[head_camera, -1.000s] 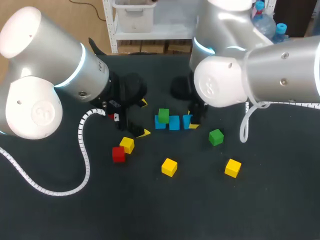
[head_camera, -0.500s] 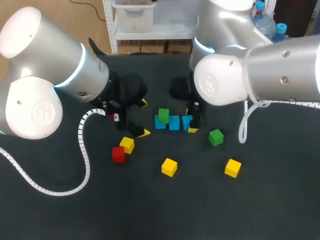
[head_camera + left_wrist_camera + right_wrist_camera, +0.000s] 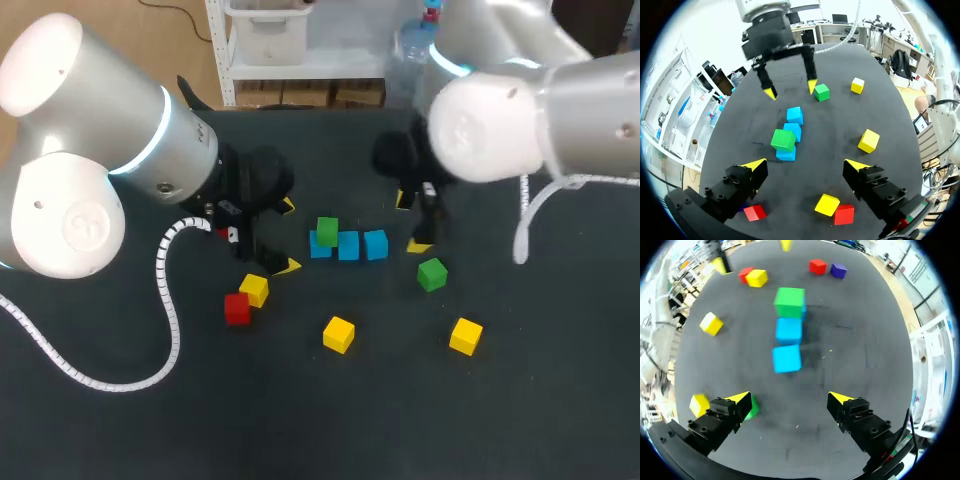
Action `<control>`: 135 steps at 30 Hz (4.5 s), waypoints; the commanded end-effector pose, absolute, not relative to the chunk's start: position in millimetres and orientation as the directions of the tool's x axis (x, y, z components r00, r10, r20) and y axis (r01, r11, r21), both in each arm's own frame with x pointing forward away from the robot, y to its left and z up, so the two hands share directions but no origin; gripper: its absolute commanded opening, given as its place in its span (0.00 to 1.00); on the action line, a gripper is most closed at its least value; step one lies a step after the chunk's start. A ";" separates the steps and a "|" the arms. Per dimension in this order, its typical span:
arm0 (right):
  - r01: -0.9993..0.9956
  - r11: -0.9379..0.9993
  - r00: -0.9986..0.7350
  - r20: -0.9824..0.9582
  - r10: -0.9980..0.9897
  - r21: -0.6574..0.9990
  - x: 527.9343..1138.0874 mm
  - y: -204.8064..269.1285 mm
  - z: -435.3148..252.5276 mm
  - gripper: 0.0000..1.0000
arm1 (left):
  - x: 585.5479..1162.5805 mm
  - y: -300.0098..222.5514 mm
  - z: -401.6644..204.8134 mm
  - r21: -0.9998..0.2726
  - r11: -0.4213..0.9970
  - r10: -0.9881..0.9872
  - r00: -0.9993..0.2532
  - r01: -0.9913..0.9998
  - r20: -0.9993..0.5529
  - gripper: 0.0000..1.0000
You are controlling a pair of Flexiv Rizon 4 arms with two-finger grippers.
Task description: Place the blue cubes, place green cubes on the blue cubes, place the yellow cubes on the green cubes, then place the red cubes on the yellow cubes, and place purple cube on the red cubes.
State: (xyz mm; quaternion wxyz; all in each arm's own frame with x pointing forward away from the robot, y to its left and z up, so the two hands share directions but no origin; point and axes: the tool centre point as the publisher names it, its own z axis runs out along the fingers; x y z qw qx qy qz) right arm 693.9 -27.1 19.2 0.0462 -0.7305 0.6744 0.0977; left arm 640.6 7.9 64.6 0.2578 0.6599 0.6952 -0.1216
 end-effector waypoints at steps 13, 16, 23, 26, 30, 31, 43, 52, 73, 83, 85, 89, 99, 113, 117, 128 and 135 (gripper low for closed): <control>-0.969 -0.245 0.225 -0.269 -0.936 0.042 663.1 -55.0 12.1 1.00 | 640.6 9.7 64.1 0.172 0.097 0.852 0.008 0.980 -0.523 1.00; -0.968 -0.248 0.228 -0.262 -0.938 0.044 661.7 -50.0 8.2 1.00 | 640.6 9.7 64.1 0.172 0.097 0.852 0.008 0.980 -0.523 1.00; -0.959 -0.280 0.266 -0.215 -0.940 0.038 660.7 -43.5 -1.6 1.00 | 640.6 9.7 64.1 0.172 0.097 0.852 0.008 0.980 -0.523 1.00; -0.962 -0.270 0.258 -0.191 -0.947 0.040 662.7 -46.7 -3.1 1.00 | 640.6 9.7 64.1 0.172 0.097 0.852 0.008 0.980 -0.523 1.00; -0.961 -0.275 0.265 -0.166 -0.950 0.034 664.7 -47.1 -3.1 1.00 | 640.6 9.7 64.1 0.172 0.097 0.852 0.008 0.980 -0.523 1.00; -0.960 -0.277 0.268 -0.164 -0.949 0.035 665.1 -46.6 -3.3 1.00 | 640.6 9.7 64.1 0.172 0.097 0.852 0.008 0.980 -0.523 1.00; -0.956 -0.291 0.283 -0.127 -0.951 0.047 662.5 -44.1 -10.6 1.00 | 640.6 9.7 64.1 0.172 0.097 0.852 0.008 0.980 -0.523 1.00; -0.961 -0.271 0.265 -0.108 -0.958 0.048 652.8 -47.6 -8.7 0.00 | 640.6 9.7 64.1 0.172 0.097 0.852 0.008 0.980 -0.523 1.00; -0.994 -0.095 0.101 -0.118 -0.988 -0.054 657.6 2.6 54.2 0.00 | 640.6 9.7 64.1 0.172 0.097 0.852 0.008 0.980 -0.523 1.00; -0.999 -0.049 0.050 -0.093 -0.994 -0.012 668.2 33.6 42.8 0.00 | 640.6 9.7 64.1 0.172 0.097 0.852 0.008 0.980 -0.523 1.00; -0.999 -0.047 0.048 -0.090 -0.995 -0.004 668.4 36.4 40.9 0.00 | 640.6 9.7 64.1 0.172 0.097 0.852 0.008 0.980 -0.523 1.00; -1.000 -0.023 0.024 -0.078 -0.997 -0.015 670.8 39.3 40.4 0.00 | 640.6 9.7 64.1 0.172 0.097 0.852 0.008 0.980 -0.523 1.00; -1.000 -0.001 0.001 -0.077 -0.997 -0.004 670.3 34.4 33.2 0.00 | 640.6 9.7 64.1 0.172 0.097 0.852 0.008 0.980 -0.523 1.00; -1.000 0.000 -0.001 -0.086 -0.996 0.006 670.9 35.9 29.5 0.00 | 640.6 9.7 64.1 0.172 0.097 0.852 0.008 0.980 -0.523 1.00; -1.000 0.003 -0.004 -0.086 -0.996 0.007 673.7 35.7 27.9 0.00 | 640.6 9.7 64.1 0.172 0.097 0.852 0.008 0.980 -0.523 1.00; -1.000 -0.005 0.004 -0.093 -0.996 0.011 676.4 40.3 27.5 0.00 | 640.6 9.7 64.1 0.172 0.097 0.852 0.008 0.980 -0.523 1.00; -1.000 -0.006 0.004 -0.091 -0.996 0.017 678.2 39.8 25.3 0.00 | 640.6 9.7 64.1 0.172 0.097 0.852 0.008 0.980 -0.523 1.00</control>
